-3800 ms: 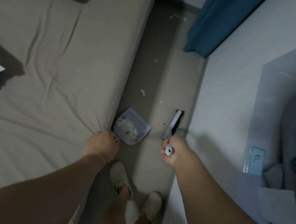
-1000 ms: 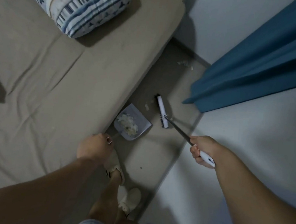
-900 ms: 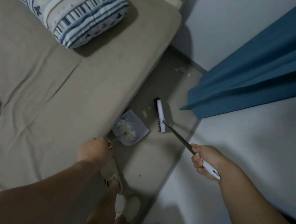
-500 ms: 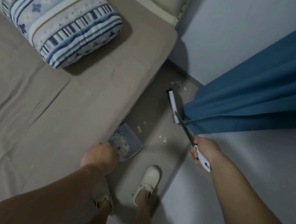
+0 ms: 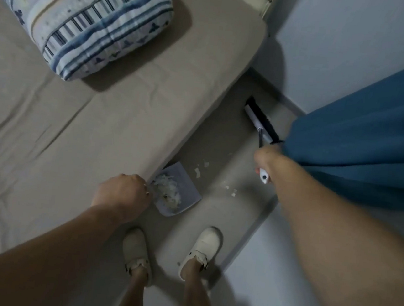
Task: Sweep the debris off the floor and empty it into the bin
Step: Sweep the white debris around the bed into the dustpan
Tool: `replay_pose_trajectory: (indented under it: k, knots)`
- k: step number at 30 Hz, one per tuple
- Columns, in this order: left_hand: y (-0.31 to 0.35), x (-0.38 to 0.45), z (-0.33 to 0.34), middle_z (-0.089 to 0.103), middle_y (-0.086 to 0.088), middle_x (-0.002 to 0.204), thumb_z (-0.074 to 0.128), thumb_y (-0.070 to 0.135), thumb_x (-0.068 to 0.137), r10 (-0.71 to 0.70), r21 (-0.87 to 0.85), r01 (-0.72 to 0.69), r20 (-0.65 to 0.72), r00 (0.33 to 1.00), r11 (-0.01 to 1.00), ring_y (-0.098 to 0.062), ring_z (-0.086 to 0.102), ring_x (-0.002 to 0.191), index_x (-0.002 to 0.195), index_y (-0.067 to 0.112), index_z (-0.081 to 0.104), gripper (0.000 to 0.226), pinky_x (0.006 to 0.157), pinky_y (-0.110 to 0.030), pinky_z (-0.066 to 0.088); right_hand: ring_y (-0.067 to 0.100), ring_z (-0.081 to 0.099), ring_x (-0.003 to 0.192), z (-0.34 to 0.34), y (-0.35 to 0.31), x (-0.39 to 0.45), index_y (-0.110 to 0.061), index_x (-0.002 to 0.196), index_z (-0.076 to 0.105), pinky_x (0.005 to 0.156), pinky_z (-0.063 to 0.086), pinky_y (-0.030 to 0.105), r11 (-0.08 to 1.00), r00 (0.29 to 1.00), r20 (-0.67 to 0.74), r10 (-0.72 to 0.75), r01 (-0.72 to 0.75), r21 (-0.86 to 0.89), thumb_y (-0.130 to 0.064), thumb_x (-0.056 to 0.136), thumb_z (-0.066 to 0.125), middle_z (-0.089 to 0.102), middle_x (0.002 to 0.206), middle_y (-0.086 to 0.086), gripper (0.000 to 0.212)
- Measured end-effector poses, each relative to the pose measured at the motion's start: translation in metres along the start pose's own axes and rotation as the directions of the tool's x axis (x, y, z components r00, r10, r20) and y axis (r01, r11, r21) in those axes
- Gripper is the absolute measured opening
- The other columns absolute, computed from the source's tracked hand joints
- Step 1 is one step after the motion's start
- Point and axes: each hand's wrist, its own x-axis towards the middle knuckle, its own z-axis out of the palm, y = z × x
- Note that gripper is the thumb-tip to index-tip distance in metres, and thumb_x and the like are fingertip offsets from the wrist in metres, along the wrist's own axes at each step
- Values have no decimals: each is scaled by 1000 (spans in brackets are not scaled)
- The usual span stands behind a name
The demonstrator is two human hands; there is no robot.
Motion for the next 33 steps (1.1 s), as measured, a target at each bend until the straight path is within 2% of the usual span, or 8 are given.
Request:
replay_pose_trajectory:
  k: [3,6,13,15,18,21,27,33]
  knots:
    - [9,3,-8,73,-7,106,44,50,82,0,-5,0,18,1000,1000,-32,69,94,104,21,71,46,77,-36,54,16,64,75,-13,18,-22,-11,100,75,62,45,21,969,987,46,-152,158,-189,-21,81,74,63,76,1,22]
    - [4,13,-26,73,-3,101,49,50,83,-19,-30,21,44,999,999,-30,67,89,100,25,73,39,74,-34,54,22,57,57,-17,50,-38,-7,120,64,52,45,25,965,998,12,-63,58,257,-5,88,50,62,72,9,35]
    - [-11,24,-35,72,3,94,49,50,83,-24,-21,25,62,998,999,-26,64,85,90,30,72,31,71,-30,53,28,68,93,-68,-25,0,-11,79,71,69,47,24,985,979,-131,-155,143,-92,-12,85,70,71,107,12,5]
    - [-9,26,-34,72,2,95,48,51,82,-26,-17,27,54,998,999,-26,65,85,92,30,73,35,71,-31,55,26,64,74,-75,-46,21,-11,67,64,60,47,22,989,987,-78,-140,135,-68,-8,88,66,71,109,13,21]
    - [-8,29,-33,72,2,94,48,50,83,-32,-14,33,52,998,999,-26,65,84,93,30,74,34,70,-30,54,15,51,54,-56,-56,22,-7,76,67,42,42,16,981,988,-14,-155,153,-116,-6,91,59,67,83,7,17]
    - [-7,30,-33,71,0,92,50,48,85,-34,-4,35,49,998,999,-27,65,82,91,29,73,30,67,-29,50,22,60,62,-24,-26,0,-6,65,66,65,48,24,965,981,3,-195,192,-179,-4,89,49,63,67,6,30]
    - [-3,31,-32,73,-2,100,49,49,85,-34,-6,34,46,998,999,-29,67,88,100,28,73,36,69,-30,51,36,66,98,6,61,-63,-19,143,42,78,52,33,972,975,4,-222,222,-71,-15,94,36,63,115,19,50]
    - [-7,20,-22,73,-1,97,46,48,83,-30,-17,31,41,999,999,-28,68,86,100,27,73,38,71,-32,53,32,68,96,-23,-2,-23,-7,106,67,70,52,28,946,975,-42,-219,202,-254,-4,80,62,68,109,14,26]
